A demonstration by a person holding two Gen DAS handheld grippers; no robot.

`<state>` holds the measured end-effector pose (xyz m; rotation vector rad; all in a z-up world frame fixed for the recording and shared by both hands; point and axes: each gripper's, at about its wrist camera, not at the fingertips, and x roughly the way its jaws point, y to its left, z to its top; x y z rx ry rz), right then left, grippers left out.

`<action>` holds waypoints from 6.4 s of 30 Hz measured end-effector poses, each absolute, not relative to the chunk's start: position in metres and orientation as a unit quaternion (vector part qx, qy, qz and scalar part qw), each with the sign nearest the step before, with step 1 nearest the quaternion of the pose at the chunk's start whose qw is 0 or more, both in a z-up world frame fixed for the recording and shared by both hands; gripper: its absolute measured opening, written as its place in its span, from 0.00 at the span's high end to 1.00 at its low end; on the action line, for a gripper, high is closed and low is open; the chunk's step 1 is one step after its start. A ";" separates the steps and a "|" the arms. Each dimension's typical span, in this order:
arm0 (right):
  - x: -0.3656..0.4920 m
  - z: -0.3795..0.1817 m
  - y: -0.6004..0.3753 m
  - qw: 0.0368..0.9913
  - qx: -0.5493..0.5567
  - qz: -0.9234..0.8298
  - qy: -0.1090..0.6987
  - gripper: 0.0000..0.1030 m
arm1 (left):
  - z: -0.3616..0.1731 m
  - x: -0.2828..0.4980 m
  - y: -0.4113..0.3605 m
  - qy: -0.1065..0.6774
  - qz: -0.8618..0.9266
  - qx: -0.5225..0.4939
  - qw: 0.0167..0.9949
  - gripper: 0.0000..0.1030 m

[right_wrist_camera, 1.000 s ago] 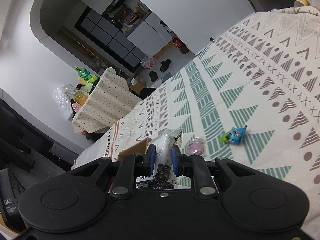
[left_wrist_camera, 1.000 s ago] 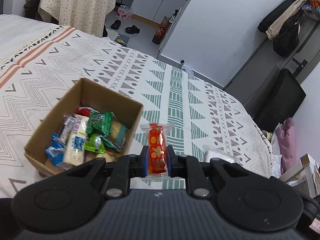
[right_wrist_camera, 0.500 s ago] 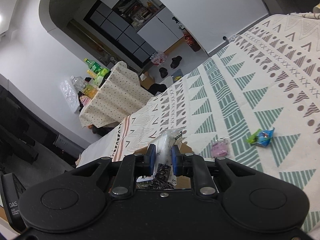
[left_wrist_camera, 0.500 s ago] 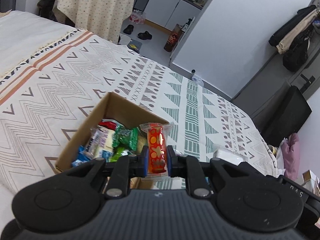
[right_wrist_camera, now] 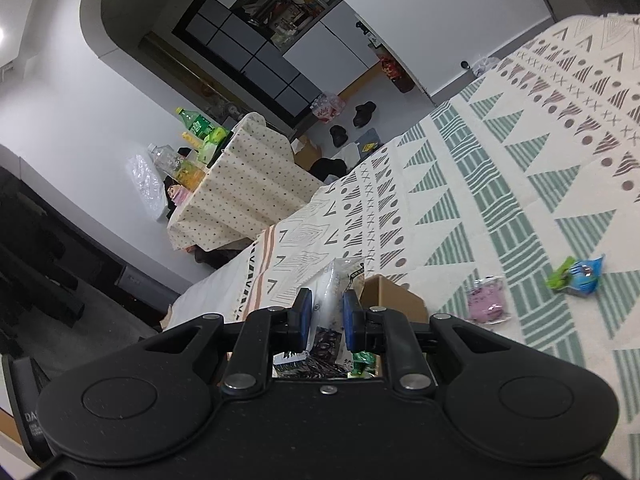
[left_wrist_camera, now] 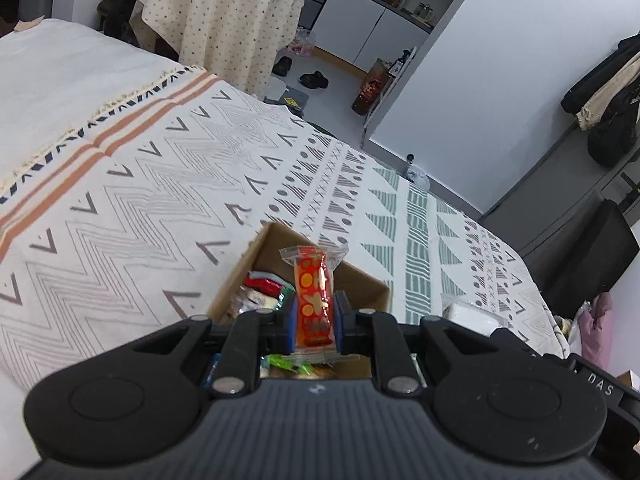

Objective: Organize snacks
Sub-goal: 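Carry both snacks over the cardboard box and open both grippers inside, then move both tools back toward the pink pastry and blue-green candy, then grasp the pink pastry with the left gripper while the right grasps the blue-green candy, then carry both snacks over the cardboard box and open both grippers inside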

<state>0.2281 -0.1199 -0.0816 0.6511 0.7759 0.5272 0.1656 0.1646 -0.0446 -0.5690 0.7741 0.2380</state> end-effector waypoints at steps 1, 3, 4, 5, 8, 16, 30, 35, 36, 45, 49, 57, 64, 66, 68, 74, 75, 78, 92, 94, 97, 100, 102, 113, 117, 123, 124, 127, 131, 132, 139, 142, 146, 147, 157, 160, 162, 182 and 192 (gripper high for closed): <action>0.231 -0.083 -0.117 0.841 0.308 0.249 0.369 0.84 | -0.046 0.167 0.168 0.373 0.115 -0.274 0.879 0.84; 0.234 -0.085 -0.112 0.840 0.303 0.250 0.374 0.84 | -0.052 0.171 0.174 0.380 0.110 -0.281 0.875 0.84; 0.236 -0.086 -0.109 0.840 0.301 0.250 0.376 0.84 | -0.057 0.174 0.176 0.383 0.105 -0.287 0.872 0.84; 0.237 -0.088 -0.107 0.840 0.299 0.250 0.378 0.84 | -0.061 0.176 0.179 0.388 0.103 -0.291 0.868 0.84; 0.238 -0.093 -0.100 0.838 0.294 0.250 0.387 0.84 | -0.073 0.180 0.183 0.403 0.113 -0.300 0.857 0.78; 0.231 -0.106 -0.079 0.831 0.276 0.253 0.412 0.84 | -0.089 0.179 0.198 0.415 0.122 -0.308 0.847 0.47; 0.205 -0.097 -0.099 0.836 0.256 0.243 0.420 0.53 | -0.086 0.160 0.182 0.429 0.132 -0.298 0.843 0.22; 0.193 -0.090 -0.123 0.849 0.251 0.226 0.407 0.40 | -0.079 0.152 0.165 0.426 0.132 -0.290 0.847 0.17; 0.192 -0.089 -0.127 0.851 0.249 0.224 0.405 0.39 | -0.077 0.151 0.160 0.425 0.131 -0.287 0.848 0.17; 0.176 -0.078 -0.167 0.876 0.227 0.188 0.381 0.16 | -0.064 0.143 0.118 0.429 0.119 -0.265 0.855 0.13; 0.170 -0.077 -0.185 0.884 0.222 0.175 0.373 0.10 | -0.058 0.141 0.100 0.426 0.111 -0.254 0.861 0.06; 0.160 -0.075 -0.219 0.893 0.213 0.158 0.363 0.00 | -0.053 0.138 0.066 0.424 0.094 -0.236 0.869 0.00; 0.152 -0.075 -0.246 0.899 0.205 0.144 0.358 0.00 | -0.052 0.135 0.041 0.419 0.085 -0.232 0.874 0.00; 0.150 -0.075 -0.252 0.900 0.206 0.142 0.357 0.00 | -0.052 0.135 0.035 0.418 0.084 -0.232 0.875 0.00; 0.149 -0.075 -0.259 0.901 0.206 0.140 0.355 0.00 | -0.052 0.134 0.030 0.418 0.082 -0.231 0.875 0.00; 0.149 -0.077 -0.275 0.901 0.204 0.141 0.355 0.00 | -0.053 0.136 0.016 0.417 0.077 -0.228 0.876 0.00; 0.150 -0.077 -0.277 0.902 0.203 0.141 0.355 0.00 | -0.053 0.136 0.015 0.417 0.077 -0.228 0.877 0.00; 0.153 -0.080 -0.284 0.902 0.198 0.140 0.357 0.00 | -0.055 0.139 0.011 0.415 0.082 -0.226 0.877 0.00; 0.188 -0.115 -0.298 0.875 0.257 0.160 0.379 0.06 | -0.067 0.170 -0.002 0.413 0.095 -0.199 0.883 0.00; 0.196 -0.122 -0.295 0.870 0.257 0.162 0.389 0.06 | -0.072 0.176 -0.004 0.417 0.096 -0.197 0.882 0.00; 0.210 -0.131 -0.292 0.866 0.255 0.163 0.398 0.06 | -0.080 0.188 -0.005 0.422 0.091 -0.195 0.881 0.01; 0.222 -0.138 -0.290 0.862 0.261 0.164 0.403 0.06 | -0.089 0.200 -0.009 0.426 0.080 -0.193 0.880 0.01; 0.230 -0.143 -0.290 0.859 0.266 0.161 0.406 0.06 | -0.095 0.208 -0.012 0.432 0.076 -0.187 0.879 0.02; 0.266 -0.177 -0.286 0.842 0.287 0.138 0.436 0.12 | -0.128 0.246 -0.019 0.453 0.066 -0.169 0.873 0.11; 0.278 -0.188 -0.280 0.834 0.296 0.139 0.445 0.15 | -0.141 0.260 -0.020 0.462 0.062 -0.169 0.868 0.18; 0.290 -0.202 -0.278 0.827 0.310 0.118 0.454 0.24 | -0.163 0.278 -0.020 0.475 0.061 -0.165 0.863 0.30; 0.292 -0.205 -0.277 0.826 0.313 0.117 0.455 0.25 | -0.168 0.280 -0.019 0.477 0.062 -0.165 0.861 0.31; 0.296 -0.211 -0.273 0.823 0.312 0.115 0.461 0.25 | -0.180 0.288 -0.018 0.482 0.067 -0.160 0.859 0.33; 0.301 -0.217 -0.271 0.817 0.316 0.114 0.470 0.26 | -0.197 0.298 -0.013 0.487 0.072 -0.165 0.855 0.37; 0.302 -0.219 -0.271 0.815 0.316 0.112 0.472 0.26 | -0.200 0.300 -0.013 0.489 0.074 -0.166 0.853 0.37; 0.309 -0.227 -0.263 0.807 0.321 0.121 0.481 0.26 | -0.213 0.314 -0.014 0.488 0.074 -0.153 0.856 0.38; 0.309 -0.227 -0.261 0.805 0.321 0.125 0.483 0.26 | -0.214 0.317 -0.015 0.484 0.077 -0.146 0.859 0.45; 0.311 -0.227 -0.251 0.807 0.305 0.137 0.486 0.26 | -0.214 0.319 -0.010 0.483 0.086 -0.147 0.859 0.66; 0.311 -0.227 -0.248 0.810 0.297 0.139 0.487 0.26 | -0.213 0.319 -0.009 0.485 0.085 -0.148 0.858 0.66; 0.305 -0.227 -0.231 0.818 0.239 0.161 0.498 0.75 | -0.206 0.303 -0.006 0.489 0.091 -0.160 0.853 0.70; 0.298 -0.216 -0.230 0.829 0.224 0.166 0.486 0.80 | -0.199 0.294 -0.008 0.487 0.089 -0.163 0.853 0.70; 0.293 -0.208 -0.231 0.832 0.227 0.171 0.476 0.80 | -0.193 0.288 -0.011 0.485 0.088 -0.162 0.855 0.70; 0.247 -0.132 -0.247 0.861 0.272 0.182 0.390 0.81 | -0.108 0.221 -0.005 0.445 0.086 -0.169 0.875 0.70; 0.219 -0.100 -0.234 0.870 0.272 0.197 0.361 0.81 | -0.082 0.192 0.011 0.424 0.087 -0.178 0.884 0.70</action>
